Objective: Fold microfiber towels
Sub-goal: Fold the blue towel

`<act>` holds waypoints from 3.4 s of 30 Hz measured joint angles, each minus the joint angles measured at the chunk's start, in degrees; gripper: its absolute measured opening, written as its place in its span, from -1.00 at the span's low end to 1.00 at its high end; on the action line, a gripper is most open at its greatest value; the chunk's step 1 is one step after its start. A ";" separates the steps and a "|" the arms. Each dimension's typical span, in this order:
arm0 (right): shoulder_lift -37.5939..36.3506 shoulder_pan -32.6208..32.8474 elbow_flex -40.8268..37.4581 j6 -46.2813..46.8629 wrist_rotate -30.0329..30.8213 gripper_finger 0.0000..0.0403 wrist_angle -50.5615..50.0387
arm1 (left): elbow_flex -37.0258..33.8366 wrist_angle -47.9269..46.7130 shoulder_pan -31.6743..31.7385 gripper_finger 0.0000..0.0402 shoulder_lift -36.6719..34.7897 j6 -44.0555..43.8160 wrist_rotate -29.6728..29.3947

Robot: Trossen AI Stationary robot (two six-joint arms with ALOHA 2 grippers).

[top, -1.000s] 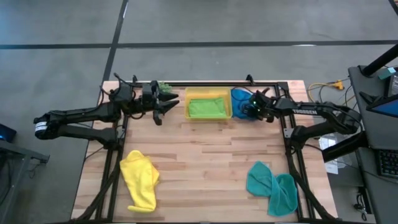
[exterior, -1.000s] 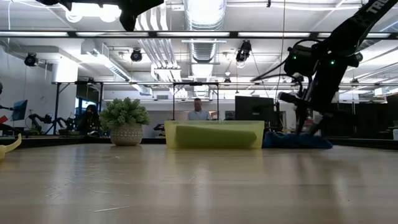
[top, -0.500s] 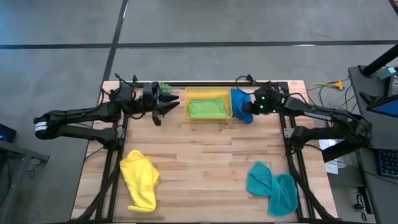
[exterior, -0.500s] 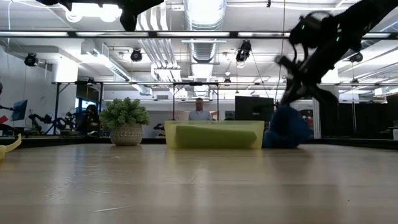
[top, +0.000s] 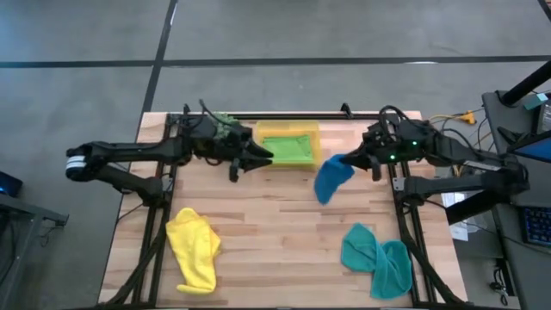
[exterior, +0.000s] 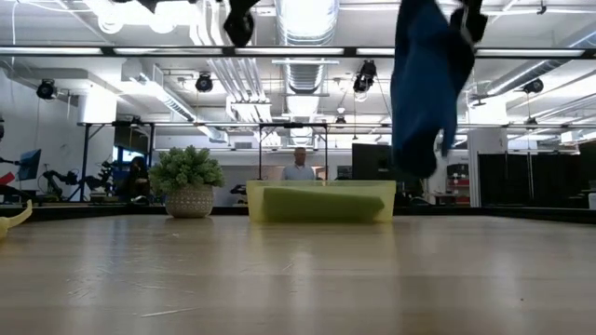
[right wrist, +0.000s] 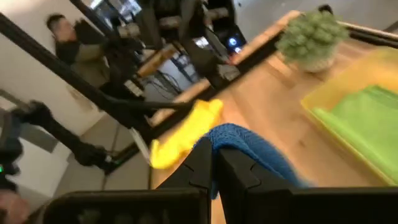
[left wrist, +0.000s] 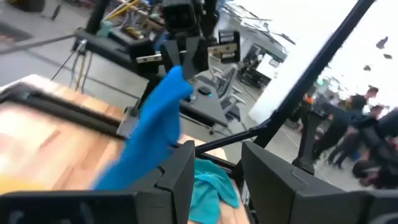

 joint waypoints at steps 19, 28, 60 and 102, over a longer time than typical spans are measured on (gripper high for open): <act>22.28 7.33 26.33 0.73 24.40 -0.96 1.62 | 22.09 -7.29 -15.33 -0.40 18.15 36.00 -46.26; 29.02 7.59 35.52 -4.56 23.08 -0.96 1.45 | 19.56 -8.21 -14.15 -0.40 15.97 16.10 -54.93; 28.62 11.63 37.17 -5.93 21.81 -0.96 1.72 | 19.53 -2.09 -6.76 -0.40 15.32 3.44 -23.33; 30.94 12.05 36.57 -9.69 26.36 -0.92 -7.92 | 18.15 -30.86 -5.37 -1.00 -2.35 6.88 -12.13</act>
